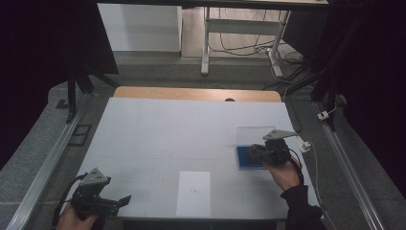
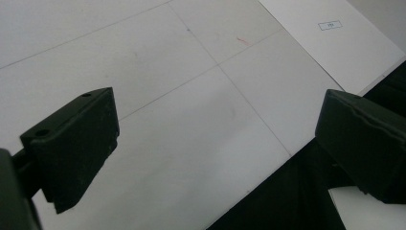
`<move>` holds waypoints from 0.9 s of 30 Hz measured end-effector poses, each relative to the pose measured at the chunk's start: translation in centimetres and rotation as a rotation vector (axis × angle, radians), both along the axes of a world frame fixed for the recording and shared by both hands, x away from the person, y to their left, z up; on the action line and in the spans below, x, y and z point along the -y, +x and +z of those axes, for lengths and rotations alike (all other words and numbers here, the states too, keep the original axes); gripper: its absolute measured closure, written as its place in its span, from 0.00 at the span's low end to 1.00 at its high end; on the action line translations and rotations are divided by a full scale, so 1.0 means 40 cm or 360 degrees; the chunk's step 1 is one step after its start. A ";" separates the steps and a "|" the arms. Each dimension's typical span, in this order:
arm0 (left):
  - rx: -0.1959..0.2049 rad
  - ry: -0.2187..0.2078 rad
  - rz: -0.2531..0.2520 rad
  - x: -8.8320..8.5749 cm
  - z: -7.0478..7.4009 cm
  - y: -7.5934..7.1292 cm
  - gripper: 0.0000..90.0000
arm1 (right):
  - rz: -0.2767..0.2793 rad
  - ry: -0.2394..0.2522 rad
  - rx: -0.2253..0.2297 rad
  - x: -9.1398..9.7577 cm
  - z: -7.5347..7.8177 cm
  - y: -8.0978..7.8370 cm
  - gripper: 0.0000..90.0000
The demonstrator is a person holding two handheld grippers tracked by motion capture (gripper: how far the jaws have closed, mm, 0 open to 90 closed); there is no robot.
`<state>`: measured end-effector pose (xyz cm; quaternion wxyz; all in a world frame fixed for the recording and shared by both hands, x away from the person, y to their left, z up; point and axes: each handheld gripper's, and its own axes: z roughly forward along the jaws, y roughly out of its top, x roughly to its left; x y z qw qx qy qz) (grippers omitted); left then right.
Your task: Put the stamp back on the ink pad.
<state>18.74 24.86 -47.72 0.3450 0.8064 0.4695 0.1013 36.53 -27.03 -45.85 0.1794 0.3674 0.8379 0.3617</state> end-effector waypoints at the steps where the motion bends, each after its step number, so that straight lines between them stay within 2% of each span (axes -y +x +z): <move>1: 0.0000 0.0000 0.0000 0.000 0.000 0.000 0.02 | -0.0011 -0.0007 0.0001 0.004 -0.001 0.002 0.88; 9: -0.0001 0.0003 0.0002 0.001 0.000 0.000 0.02 | -0.0064 -0.0077 -0.0004 0.024 -0.020 0.023 0.88; 20: -0.0001 0.0005 0.0001 0.001 0.000 0.000 0.02 | -0.0063 -0.0157 -0.0082 0.022 -0.049 0.042 0.88; 27: 0.0000 0.0007 0.0003 0.001 0.000 0.000 0.02 | -0.0063 -0.0137 -0.0118 0.024 -0.055 0.047 0.88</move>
